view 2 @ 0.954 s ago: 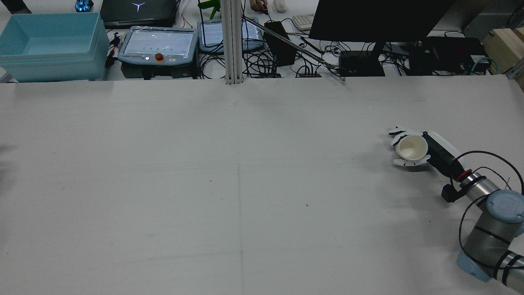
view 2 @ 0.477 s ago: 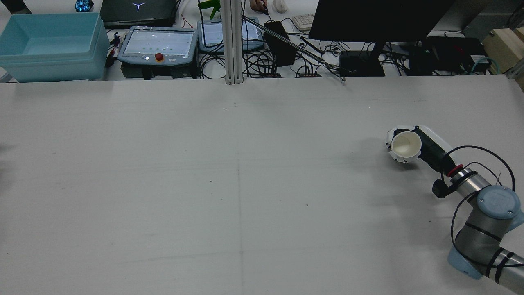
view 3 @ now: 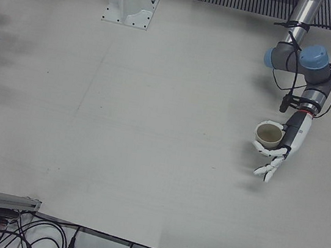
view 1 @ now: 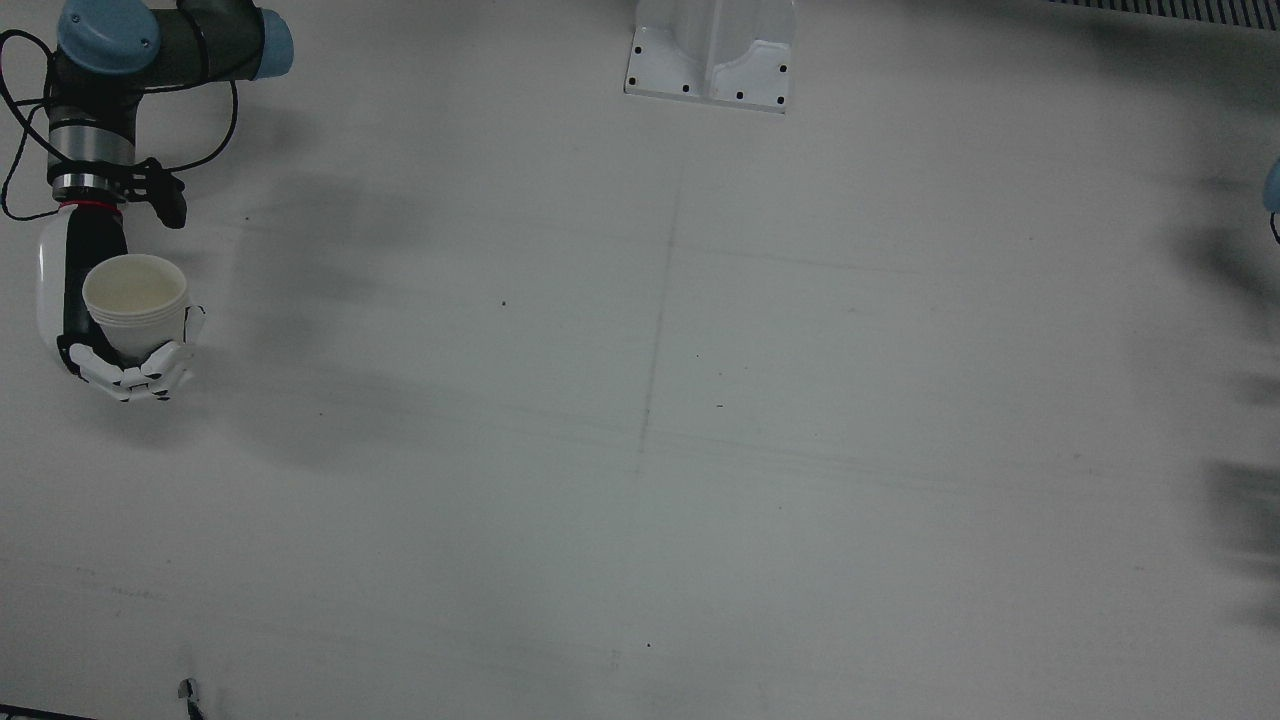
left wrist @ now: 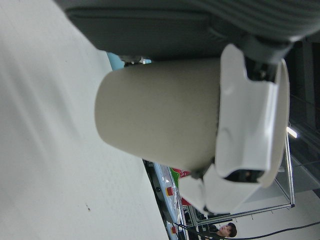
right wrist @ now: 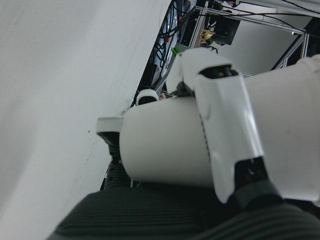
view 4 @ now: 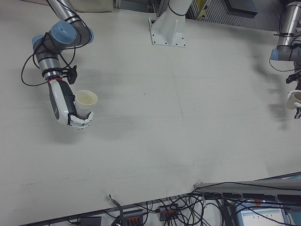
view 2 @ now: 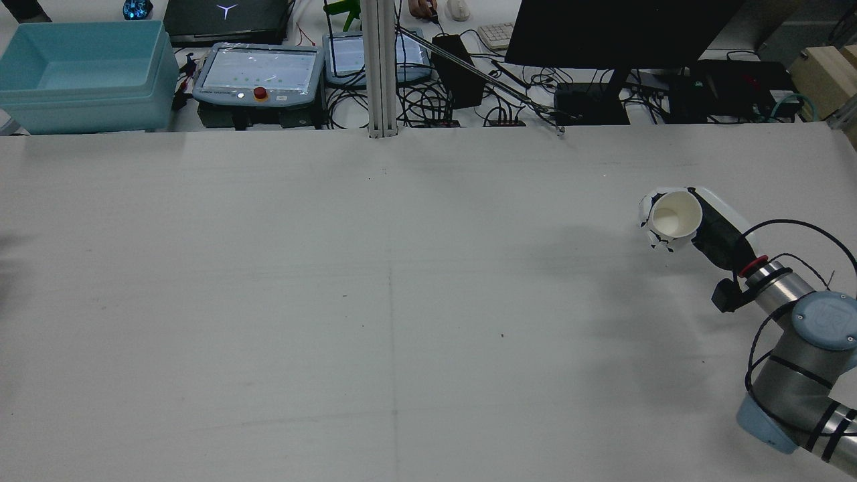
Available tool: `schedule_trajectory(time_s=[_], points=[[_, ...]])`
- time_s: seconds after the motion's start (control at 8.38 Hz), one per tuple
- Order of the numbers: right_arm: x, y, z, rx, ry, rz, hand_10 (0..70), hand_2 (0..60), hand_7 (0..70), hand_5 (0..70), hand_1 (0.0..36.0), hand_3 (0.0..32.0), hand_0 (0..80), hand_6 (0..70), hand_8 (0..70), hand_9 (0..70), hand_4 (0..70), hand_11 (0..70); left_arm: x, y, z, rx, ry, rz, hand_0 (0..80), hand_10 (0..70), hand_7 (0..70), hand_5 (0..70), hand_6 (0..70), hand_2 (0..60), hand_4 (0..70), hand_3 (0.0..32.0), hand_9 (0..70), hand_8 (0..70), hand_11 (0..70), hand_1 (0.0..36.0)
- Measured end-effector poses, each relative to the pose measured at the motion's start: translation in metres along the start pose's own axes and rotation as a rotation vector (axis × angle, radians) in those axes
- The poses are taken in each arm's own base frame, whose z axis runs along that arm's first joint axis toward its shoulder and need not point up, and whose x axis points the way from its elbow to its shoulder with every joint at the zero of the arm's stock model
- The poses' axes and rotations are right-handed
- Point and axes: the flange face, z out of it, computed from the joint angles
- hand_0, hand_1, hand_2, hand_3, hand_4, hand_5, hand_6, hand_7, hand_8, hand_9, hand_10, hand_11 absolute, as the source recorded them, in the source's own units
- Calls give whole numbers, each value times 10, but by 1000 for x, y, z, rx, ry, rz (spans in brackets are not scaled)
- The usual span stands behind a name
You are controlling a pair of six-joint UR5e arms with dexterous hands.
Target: Pour water
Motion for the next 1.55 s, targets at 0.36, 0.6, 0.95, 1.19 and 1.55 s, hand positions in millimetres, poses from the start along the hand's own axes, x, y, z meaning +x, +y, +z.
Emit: schedule_trajectory(time_s=[0.36,0.6,0.95,1.19,1.55], points=[[-54,55,56,56,-49,189,549,600,700,700,360,0,800,700,618,700,700,700,11,78,32,-42,-51,-5,791,85,168,700,225,600,700,0,65,75,150,360],[-81,117,102,31,-64,217,548,600,700,700,360,0,800,700,626,700,700,700,14,130,65,-72,-90,-10,800,82,173,700,237,600,700,0,65,79,150,360],[-103,217,157,-30,-80,230,550,600,700,700,360,0,800,700,632,700,700,700,-23,222,140,-132,-237,-70,800,81,172,700,234,600,700,0,64,81,152,360],[-120,280,179,-56,-113,182,542,600,700,700,360,0,800,700,629,700,700,700,-70,291,177,-176,-321,-100,800,88,172,700,230,600,700,0,68,81,162,360],[-137,384,189,-153,-224,-41,522,600,700,700,360,0,800,700,610,700,700,700,-119,385,213,-217,-362,-135,800,87,174,700,237,600,700,0,69,82,158,360]])
